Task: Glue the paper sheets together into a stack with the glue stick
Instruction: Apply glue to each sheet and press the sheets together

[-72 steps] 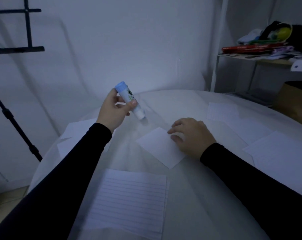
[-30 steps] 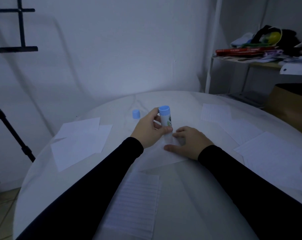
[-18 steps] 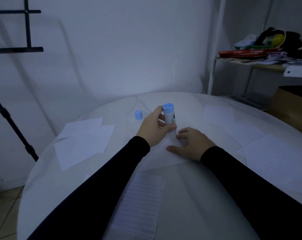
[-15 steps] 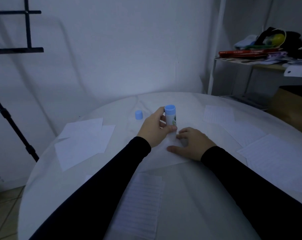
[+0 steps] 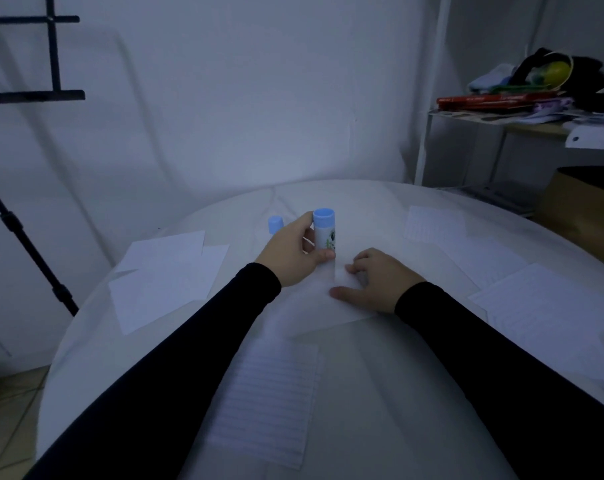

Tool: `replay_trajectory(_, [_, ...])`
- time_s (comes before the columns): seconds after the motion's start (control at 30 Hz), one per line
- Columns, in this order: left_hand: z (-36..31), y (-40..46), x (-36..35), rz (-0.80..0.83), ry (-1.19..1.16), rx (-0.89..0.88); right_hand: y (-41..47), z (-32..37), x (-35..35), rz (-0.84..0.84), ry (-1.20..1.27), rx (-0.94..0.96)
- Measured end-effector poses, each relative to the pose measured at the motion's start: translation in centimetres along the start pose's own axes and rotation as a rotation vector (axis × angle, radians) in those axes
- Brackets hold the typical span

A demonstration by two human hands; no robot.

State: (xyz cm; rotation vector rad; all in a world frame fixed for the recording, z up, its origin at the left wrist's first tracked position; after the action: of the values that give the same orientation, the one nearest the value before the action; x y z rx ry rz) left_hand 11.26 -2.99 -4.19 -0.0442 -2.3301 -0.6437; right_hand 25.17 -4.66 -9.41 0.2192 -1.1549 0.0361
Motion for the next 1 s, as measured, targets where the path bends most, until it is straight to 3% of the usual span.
replay_trajectory(1.0, [3.3, -5.2, 6.1, -0.173, -0.057, 0.203, -0.4, -0.2, 0.0, 0.003, 0.009, -0.022])
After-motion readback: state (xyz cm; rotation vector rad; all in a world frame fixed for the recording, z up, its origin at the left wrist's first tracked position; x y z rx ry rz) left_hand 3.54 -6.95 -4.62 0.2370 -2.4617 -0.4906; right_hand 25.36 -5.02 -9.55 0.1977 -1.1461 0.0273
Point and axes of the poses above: each hand's wrist, its own y-axis towards the middle knuckle, its own x-axis out of the back of the hand, z = x × y, the point moved 8 cm from there along y, towards the middle knuckle, and after that the axes turned 6 degrees about -z, right-handed, at the moved point
